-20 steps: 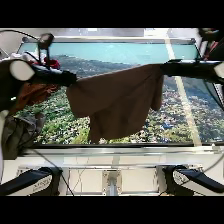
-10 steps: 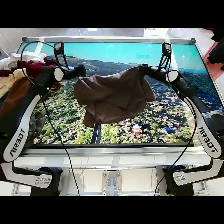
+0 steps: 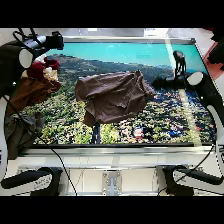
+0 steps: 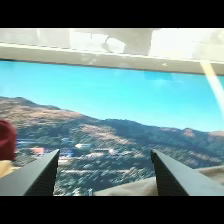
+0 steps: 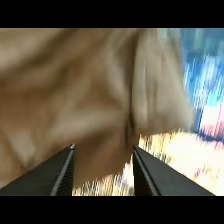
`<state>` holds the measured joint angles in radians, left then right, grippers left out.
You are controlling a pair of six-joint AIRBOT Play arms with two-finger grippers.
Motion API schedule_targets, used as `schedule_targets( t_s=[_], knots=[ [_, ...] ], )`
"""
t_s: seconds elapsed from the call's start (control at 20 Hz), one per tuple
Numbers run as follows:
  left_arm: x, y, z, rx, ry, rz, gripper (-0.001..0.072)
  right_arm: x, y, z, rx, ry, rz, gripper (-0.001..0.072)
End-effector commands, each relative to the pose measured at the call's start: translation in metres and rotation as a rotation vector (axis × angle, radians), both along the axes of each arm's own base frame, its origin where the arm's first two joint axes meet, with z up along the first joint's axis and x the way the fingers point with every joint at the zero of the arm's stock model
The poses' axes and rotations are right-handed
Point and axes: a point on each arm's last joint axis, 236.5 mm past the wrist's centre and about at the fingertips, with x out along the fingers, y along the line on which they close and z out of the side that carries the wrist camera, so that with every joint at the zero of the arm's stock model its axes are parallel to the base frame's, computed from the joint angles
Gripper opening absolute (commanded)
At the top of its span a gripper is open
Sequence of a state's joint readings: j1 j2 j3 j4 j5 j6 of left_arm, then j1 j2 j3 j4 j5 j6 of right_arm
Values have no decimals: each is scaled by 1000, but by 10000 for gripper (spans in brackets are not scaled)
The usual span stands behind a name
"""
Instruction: Fold the shirts.
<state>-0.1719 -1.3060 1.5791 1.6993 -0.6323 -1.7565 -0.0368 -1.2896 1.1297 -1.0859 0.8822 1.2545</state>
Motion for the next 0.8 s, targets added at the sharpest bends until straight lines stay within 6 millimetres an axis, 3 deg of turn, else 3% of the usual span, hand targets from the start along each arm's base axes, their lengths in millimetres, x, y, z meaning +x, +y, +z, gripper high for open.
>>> schedule_targets(
  t_s=[0.0, 0.1, 0.2, 0.35, 0.55, 0.65, 0.75],
  knots=[
    [-19, 17, -7, 81, 73, 28, 646, -65, 10, -67, 149, 163, -124, 421],
    [-20, 16, -21, 80, 105, 26, 646, -64, 19, -92, 337, 155, -322, 546],
    [-21, 14, -31, 76, 125, 22, 645, -70, 25, -111, 364, 139, -361, 546],
    [-21, 14, -34, 79, 130, 17, 646, -64, 36, -121, 367, 127, -393, 545],
    [-21, 14, -35, 80, 135, 17, 646, -98, 109, -130, 478, 287, -271, 545],
    [-23, 14, -38, 80, 152, 19, 646, -104, 134, -128, 481, 281, -244, 543],
    [-25, 15, -41, 82, 166, 20, 646, -102, 146, -131, 457, 243, -261, 536]
  ],
)
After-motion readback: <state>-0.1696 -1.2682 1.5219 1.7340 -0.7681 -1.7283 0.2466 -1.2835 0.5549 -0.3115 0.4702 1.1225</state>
